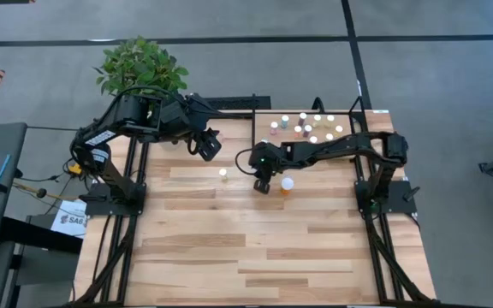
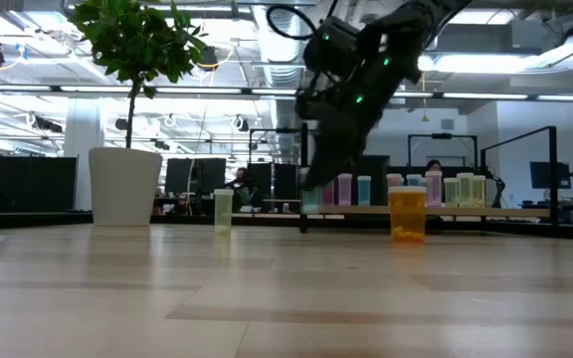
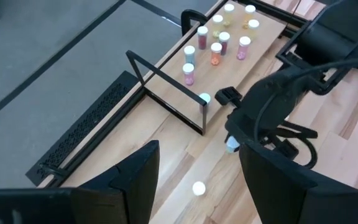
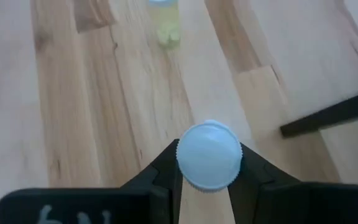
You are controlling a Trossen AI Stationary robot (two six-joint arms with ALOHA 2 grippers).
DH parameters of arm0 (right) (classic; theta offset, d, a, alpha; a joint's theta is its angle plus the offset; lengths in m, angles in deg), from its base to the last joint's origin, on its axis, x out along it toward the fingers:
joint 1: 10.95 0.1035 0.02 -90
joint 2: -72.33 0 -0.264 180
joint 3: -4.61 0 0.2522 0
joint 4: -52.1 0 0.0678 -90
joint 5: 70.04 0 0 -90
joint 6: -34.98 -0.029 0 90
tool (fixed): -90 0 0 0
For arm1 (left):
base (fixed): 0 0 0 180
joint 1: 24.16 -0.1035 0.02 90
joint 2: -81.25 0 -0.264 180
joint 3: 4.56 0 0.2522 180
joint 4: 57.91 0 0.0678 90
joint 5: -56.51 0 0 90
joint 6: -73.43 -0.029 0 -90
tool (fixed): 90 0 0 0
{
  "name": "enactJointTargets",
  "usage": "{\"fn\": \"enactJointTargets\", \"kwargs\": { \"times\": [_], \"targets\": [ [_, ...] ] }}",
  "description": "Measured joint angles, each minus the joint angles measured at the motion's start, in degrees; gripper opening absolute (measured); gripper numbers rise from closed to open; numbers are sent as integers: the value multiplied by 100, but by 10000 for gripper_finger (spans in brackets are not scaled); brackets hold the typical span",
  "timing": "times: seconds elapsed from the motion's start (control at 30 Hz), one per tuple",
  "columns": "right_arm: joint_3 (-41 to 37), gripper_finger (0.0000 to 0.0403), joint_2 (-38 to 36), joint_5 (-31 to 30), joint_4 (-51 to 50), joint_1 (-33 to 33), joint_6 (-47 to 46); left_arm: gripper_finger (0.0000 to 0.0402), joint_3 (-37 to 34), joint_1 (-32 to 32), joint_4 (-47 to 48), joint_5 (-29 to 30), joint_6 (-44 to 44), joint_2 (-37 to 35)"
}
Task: Pick and place medicine bottles onto shelf by color
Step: Put the blue pill bottle on the shelf
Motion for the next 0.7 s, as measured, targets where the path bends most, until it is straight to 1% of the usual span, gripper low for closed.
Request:
{"fn": "enactJointTargets", "kwargs": {
  "times": [0.17, 0.23, 0.3, 0.53, 0.6, 0.7],
  "targets": [
    [393, 115, -168, -5, -694, -58, 45, 210, -2, 0, 1, 61, -2, 0],
    [557, 116, -323, -4, -1188, -131, 65, 210, -2, -2, 0, 67, -27, 0],
    [674, 116, -480, -13, -1363, -249, 78, 210, -2, 0, 1, 87, -69, 0],
    [662, 112, -1392, -42, -2559, -884, 260, 210, -2, 0, -1, 108, -246, 0],
    [518, 113, -1702, -44, -2706, -1100, 228, 210, -2, 0, 3, 105, -321, 0],
    [113, 113, -2133, -50, -2794, -1393, -169, 210, -2, 0, 1, 125, -437, 0]
  ]
}}
